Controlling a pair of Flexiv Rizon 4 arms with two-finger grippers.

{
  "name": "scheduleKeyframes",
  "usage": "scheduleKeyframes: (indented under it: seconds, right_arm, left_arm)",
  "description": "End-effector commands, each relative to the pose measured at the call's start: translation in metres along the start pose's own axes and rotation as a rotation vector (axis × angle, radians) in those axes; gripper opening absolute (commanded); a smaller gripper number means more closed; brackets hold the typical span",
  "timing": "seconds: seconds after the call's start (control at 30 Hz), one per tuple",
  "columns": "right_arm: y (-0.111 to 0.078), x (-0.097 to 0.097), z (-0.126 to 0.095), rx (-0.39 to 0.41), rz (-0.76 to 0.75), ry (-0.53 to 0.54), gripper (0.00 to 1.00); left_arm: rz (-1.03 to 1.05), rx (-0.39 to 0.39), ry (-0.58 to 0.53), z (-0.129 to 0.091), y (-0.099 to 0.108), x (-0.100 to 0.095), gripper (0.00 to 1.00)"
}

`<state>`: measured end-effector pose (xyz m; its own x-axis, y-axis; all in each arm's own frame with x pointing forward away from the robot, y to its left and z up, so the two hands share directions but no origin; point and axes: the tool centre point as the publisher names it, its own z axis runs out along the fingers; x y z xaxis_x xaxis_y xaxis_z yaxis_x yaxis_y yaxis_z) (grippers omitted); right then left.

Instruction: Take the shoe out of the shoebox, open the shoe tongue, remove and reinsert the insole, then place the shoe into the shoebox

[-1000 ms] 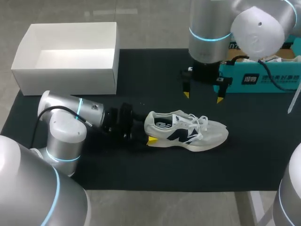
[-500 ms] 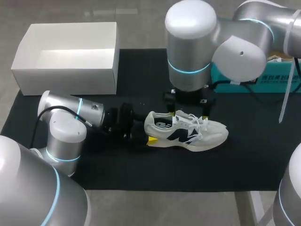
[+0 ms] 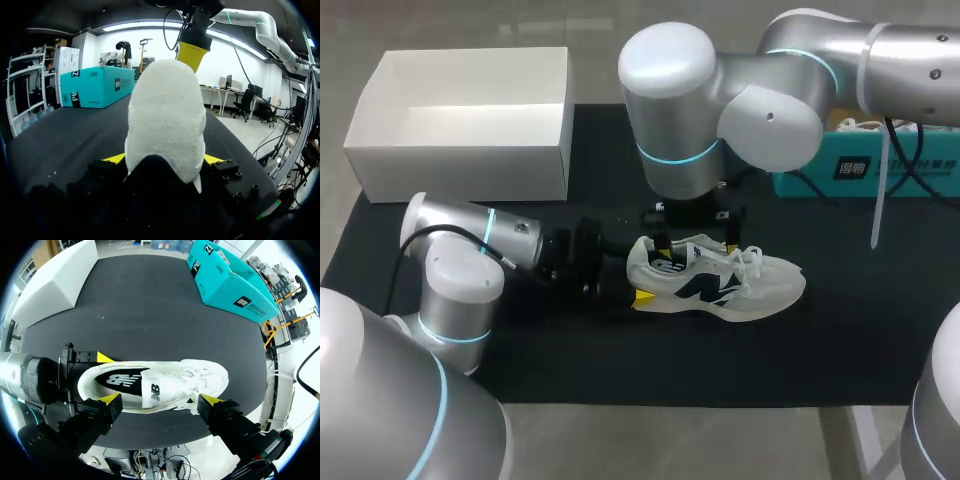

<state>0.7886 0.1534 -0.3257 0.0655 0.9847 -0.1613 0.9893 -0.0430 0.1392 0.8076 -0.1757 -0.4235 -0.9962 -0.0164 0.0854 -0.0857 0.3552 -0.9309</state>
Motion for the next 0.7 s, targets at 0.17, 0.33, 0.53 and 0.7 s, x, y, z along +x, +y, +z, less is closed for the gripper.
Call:
scheduleKeyframes:
  seconds: [0.17, 0.33, 0.53, 0.7]
  right_arm:
    - [0.005, 0.011, 0.012, 0.027, -0.033, -0.108, 1.00]
    - [0.005, 0.000, 0.017, 0.057, -0.025, -0.174, 1.00]
    - [0.006, -0.014, 0.018, 0.085, -0.001, -0.232, 0.78]
    - [0.005, -0.026, 0.017, 0.095, 0.025, -0.248, 0.37]
  left_arm:
    - [0.001, 0.001, -0.002, 0.000, 0.000, 0.000, 0.00]
    - [0.001, 0.001, -0.002, 0.000, 0.000, 0.000, 0.00]
    - [0.001, 0.001, -0.002, 0.000, 0.000, 0.000, 0.00]
    - [0.001, 0.001, -0.002, 0.000, 0.000, 0.000, 0.00]
